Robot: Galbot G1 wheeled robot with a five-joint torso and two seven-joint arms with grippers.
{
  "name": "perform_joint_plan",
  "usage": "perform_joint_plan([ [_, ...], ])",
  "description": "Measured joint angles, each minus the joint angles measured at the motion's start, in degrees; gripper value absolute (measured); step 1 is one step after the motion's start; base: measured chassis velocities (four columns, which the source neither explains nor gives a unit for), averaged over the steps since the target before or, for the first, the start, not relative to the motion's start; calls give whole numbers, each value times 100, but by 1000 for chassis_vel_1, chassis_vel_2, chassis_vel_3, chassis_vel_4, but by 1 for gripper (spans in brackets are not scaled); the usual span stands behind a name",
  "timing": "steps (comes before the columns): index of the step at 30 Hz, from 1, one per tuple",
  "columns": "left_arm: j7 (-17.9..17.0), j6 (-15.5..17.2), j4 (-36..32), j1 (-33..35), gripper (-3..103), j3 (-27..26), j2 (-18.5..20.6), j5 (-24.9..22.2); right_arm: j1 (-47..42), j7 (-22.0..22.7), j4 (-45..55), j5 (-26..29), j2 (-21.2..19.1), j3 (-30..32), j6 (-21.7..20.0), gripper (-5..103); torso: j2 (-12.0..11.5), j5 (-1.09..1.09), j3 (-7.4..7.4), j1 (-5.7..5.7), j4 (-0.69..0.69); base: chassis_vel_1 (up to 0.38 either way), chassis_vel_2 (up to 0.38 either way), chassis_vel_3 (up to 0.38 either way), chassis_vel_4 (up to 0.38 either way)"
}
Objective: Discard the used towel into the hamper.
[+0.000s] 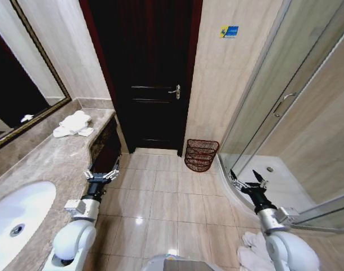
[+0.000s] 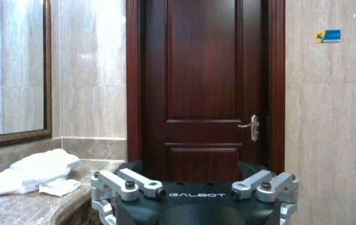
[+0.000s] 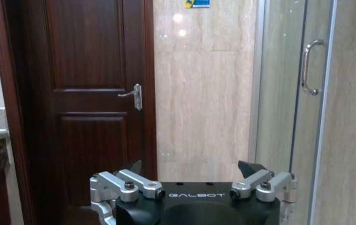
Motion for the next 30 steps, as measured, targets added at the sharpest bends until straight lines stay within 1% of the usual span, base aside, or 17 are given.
perform_joint_plan([
  [14,-3,-12,91,-100,100,16,49,39,6,-2,-60,-16,32,13,0,100,0,0,0,0,0,0,0,0,0],
  [30,-4,-46,64,-33,100,12,34,128,20,-30,-149,-124,41,26,52,100,0,0,0,0,0,0,0,0,0],
])
